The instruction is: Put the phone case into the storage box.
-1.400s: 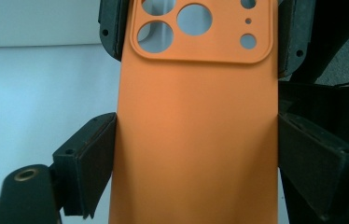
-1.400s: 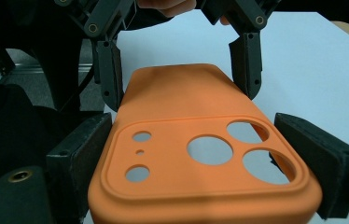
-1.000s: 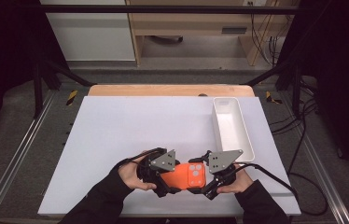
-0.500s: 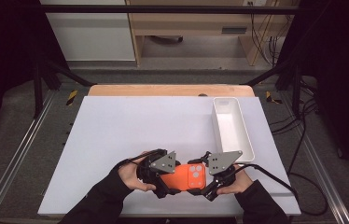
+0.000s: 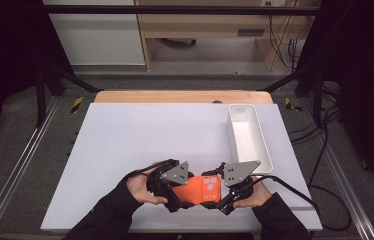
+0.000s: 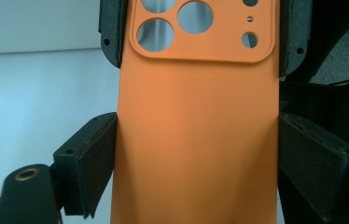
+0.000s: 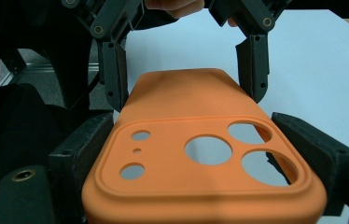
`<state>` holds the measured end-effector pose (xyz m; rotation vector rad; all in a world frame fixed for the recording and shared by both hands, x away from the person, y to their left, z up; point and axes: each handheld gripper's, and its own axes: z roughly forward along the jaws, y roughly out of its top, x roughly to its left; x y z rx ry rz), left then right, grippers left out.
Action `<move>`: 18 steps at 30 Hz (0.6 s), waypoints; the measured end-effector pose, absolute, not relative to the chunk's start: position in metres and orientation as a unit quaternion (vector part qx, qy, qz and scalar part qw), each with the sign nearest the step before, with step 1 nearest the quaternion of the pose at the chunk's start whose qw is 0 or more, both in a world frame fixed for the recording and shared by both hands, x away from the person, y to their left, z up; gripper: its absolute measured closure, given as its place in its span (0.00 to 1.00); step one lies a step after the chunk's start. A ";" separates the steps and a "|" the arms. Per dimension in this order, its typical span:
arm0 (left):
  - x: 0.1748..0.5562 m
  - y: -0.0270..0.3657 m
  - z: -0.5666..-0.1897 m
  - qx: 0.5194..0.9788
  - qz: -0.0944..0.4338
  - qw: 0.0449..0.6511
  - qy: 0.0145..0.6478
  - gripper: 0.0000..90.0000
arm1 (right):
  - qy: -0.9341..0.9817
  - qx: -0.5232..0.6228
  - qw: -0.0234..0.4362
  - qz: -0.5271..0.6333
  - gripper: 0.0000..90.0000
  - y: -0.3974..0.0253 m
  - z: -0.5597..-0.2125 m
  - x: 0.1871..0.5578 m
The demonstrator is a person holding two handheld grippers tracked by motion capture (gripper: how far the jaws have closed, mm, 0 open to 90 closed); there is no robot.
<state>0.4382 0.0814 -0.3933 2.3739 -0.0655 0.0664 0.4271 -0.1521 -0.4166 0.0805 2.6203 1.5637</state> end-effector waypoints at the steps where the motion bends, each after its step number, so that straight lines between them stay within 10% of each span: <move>1: 0.438 0.081 -0.393 0.927 0.027 0.374 -0.025 0.16 | 0.858 0.027 0.045 0.512 0.18 -0.152 -0.416 0.427; 18: 0.440 0.099 -0.382 0.911 0.058 0.409 0.011 0.03 | 0.867 0.048 0.063 0.493 0.18 -0.161 -0.408 0.429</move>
